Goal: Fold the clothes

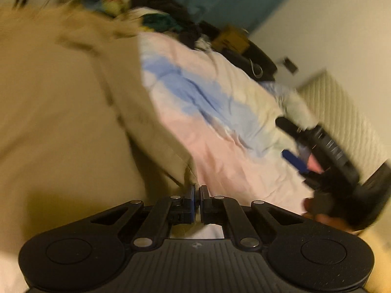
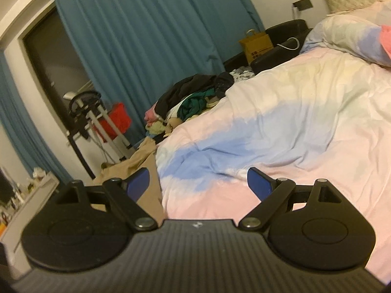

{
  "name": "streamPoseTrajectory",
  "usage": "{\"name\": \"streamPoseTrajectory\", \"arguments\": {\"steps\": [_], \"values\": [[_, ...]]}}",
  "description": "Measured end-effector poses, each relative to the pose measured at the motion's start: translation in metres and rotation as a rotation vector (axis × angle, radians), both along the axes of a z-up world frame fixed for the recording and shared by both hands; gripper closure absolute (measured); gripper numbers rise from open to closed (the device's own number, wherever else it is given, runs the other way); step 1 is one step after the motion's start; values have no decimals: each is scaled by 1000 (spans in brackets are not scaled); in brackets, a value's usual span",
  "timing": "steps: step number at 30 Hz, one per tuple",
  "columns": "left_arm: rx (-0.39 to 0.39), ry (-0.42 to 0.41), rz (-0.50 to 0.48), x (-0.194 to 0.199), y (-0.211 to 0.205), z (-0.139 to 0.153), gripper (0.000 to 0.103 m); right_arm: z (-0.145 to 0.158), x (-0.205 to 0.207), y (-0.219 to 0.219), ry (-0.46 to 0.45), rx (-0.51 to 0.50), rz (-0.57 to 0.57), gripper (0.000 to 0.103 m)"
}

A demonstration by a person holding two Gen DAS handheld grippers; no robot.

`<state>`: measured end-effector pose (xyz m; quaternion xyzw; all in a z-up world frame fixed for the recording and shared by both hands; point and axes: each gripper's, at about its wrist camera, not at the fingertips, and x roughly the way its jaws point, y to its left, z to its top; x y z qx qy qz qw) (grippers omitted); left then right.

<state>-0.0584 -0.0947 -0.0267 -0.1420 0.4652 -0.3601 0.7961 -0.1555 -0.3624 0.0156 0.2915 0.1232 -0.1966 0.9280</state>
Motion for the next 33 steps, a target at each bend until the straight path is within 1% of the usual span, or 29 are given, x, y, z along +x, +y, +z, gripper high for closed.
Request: {"name": "streamPoseTrajectory", "arguments": {"steps": [2, 3, 4, 7, 10, 11, 12, 13, 14, 15, 16, 18, 19, 22, 24, 26, 27, 28, 29, 30, 33], "values": [[-30, 73, 64, 1, 26, -7, 99, 1, 5, 7, 17, -19, 25, 14], [-35, 111, 93, 2, 36, -14, 99, 2, 7, 11, 25, -30, 38, 14], [-23, 139, 119, 4, 43, -22, 99, 3, 9, 15, 32, -42, 51, 14], [48, 169, 169, 11, 53, -41, 99, 5, 15, 28, 54, -77, 88, 15], [85, 197, 172, 17, 56, -52, 98, 6, 19, 40, 78, -112, 116, 15], [88, 198, 162, 18, 56, -51, 98, 6, 20, 43, 85, -123, 124, 15], [91, 198, 153, 19, 57, -50, 94, 6, 21, 47, 92, -133, 132, 15], [94, 199, 144, 19, 57, -48, 88, 7, 22, 50, 98, -142, 140, 15], [90, 192, 134, 19, 58, -45, 85, 7, 23, 52, 102, -148, 146, 15], [83, 186, 127, 18, 58, -42, 73, 6, 25, 53, 107, -154, 151, 15], [75, 181, 120, 17, 58, -40, 58, 6, 27, 55, 112, -160, 156, 15], [24, 177, 110, 19, 60, -36, 44, 5, 31, 56, 124, -164, 166, 15], [-4, 176, 112, 21, 60, -36, 43, 4, 33, 57, 130, -163, 170, 15], [-39, 176, 114, 26, 57, -39, 40, 0, 38, 58, 148, -160, 185, 15], [-45, 194, 129, 34, 53, -45, 41, -2, 41, 60, 159, -161, 191, 15], [-34, 214, 137, 41, 47, -54, 46, -4, 43, 61, 168, -163, 197, 15], [-26, 220, 136, 44, 46, -57, 56, -4, 45, 62, 170, -163, 200, 15], [-18, 226, 134, 46, 44, -60, 74, -4, 46, 62, 172, -164, 203, 15], [-15, 232, 124, 46, 44, -63, 83, -4, 46, 63, 173, -166, 206, 15], [-7, 227, 124, 43, 45, -63, 98, -5, 47, 64, 175, -170, 208, 15], [16, 211, 134, 32, 49, -65, 99, -4, 46, 66, 178, -181, 214, 15]]}}
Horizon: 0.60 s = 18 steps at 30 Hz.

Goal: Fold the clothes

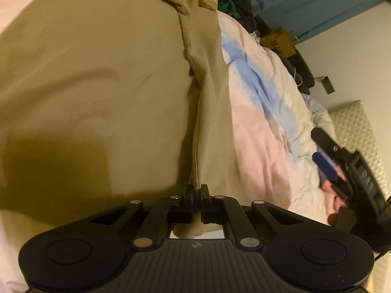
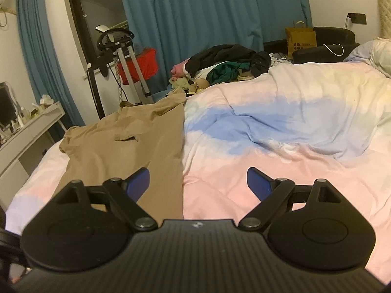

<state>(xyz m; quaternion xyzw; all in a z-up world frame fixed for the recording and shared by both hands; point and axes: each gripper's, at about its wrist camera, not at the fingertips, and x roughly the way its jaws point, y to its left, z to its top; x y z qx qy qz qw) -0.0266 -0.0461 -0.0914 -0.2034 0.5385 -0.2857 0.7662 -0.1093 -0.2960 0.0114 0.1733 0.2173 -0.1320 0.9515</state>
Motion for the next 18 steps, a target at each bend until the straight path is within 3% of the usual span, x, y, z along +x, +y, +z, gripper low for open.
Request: {"name": "streamPoseTrajectory", "arguments": {"steps": [2, 5, 9, 11, 13, 18], "values": [[-1, 32, 13, -6, 2, -6, 99, 1, 0, 1, 0, -4, 3, 15], [50, 7, 14, -9, -1, -9, 99, 1, -1, 3, -1, -9, 7, 15], [121, -102, -29, -17, -9, 3, 97, 1, 0, 3, -1, -12, 12, 15], [152, -180, -40, -22, -11, 16, 87, 1, -1, 3, -4, -11, 14, 15], [182, -258, -51, -28, -13, 28, 54, 2, -1, 4, -8, -10, 18, 15], [253, -473, -51, -40, -21, 66, 16, 5, -2, 7, -32, -13, 34, 15]]}}
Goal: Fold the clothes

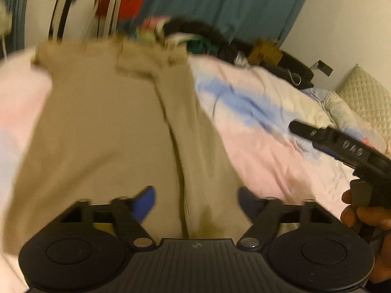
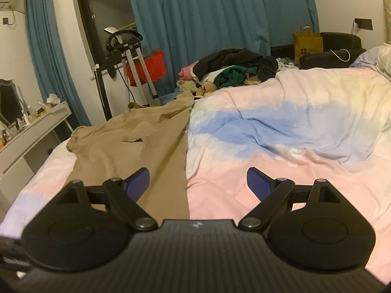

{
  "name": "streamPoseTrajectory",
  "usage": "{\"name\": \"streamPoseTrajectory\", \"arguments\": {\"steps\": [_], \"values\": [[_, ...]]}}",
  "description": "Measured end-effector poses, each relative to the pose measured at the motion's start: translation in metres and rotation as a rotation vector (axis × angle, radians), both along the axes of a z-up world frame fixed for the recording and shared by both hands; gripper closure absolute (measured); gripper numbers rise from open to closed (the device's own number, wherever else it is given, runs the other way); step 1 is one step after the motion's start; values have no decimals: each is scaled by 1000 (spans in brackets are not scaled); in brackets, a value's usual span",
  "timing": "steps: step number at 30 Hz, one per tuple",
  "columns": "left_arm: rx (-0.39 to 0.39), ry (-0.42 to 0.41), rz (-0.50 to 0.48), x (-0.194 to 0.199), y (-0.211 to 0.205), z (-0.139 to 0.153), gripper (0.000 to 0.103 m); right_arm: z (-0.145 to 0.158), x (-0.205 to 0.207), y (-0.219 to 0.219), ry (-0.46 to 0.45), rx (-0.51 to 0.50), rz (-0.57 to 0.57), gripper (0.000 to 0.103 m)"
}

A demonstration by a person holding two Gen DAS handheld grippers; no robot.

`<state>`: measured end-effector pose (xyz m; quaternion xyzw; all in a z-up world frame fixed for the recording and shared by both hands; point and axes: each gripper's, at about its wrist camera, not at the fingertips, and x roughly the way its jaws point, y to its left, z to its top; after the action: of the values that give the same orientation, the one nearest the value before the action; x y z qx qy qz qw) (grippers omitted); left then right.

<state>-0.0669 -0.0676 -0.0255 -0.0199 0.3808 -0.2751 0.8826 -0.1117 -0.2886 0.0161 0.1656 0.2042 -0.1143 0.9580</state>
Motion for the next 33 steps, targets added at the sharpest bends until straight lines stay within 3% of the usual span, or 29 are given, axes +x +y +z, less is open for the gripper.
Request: {"name": "streamPoseTrajectory", "arguments": {"steps": [4, 8, 17, 22, 26, 30, 33], "values": [[48, -143, -6, -10, -4, 23, 3, 4, -1, 2, -22, 5, 7, 15], [72, -211, -2, -18, -9, 41, 1, 9, -4, 6, -58, 0, 11, 15], [-36, -246, 79, 4, -15, 91, 1, 24, -22, 9, -170, -22, -10, 15], [-45, -302, 163, 15, 24, 104, 1, 25, -9, 15, -133, -35, 38, 15], [-33, -302, 230, 36, 59, 119, 1, 30, 40, 33, -72, -59, 146, 15], [-101, -280, 287, 59, 107, 118, 1, 26, 130, 66, 3, -120, 267, 16], [-105, -284, 352, 77, 142, 103, 1, 21, 201, 93, 56, -156, 356, 16]]}}
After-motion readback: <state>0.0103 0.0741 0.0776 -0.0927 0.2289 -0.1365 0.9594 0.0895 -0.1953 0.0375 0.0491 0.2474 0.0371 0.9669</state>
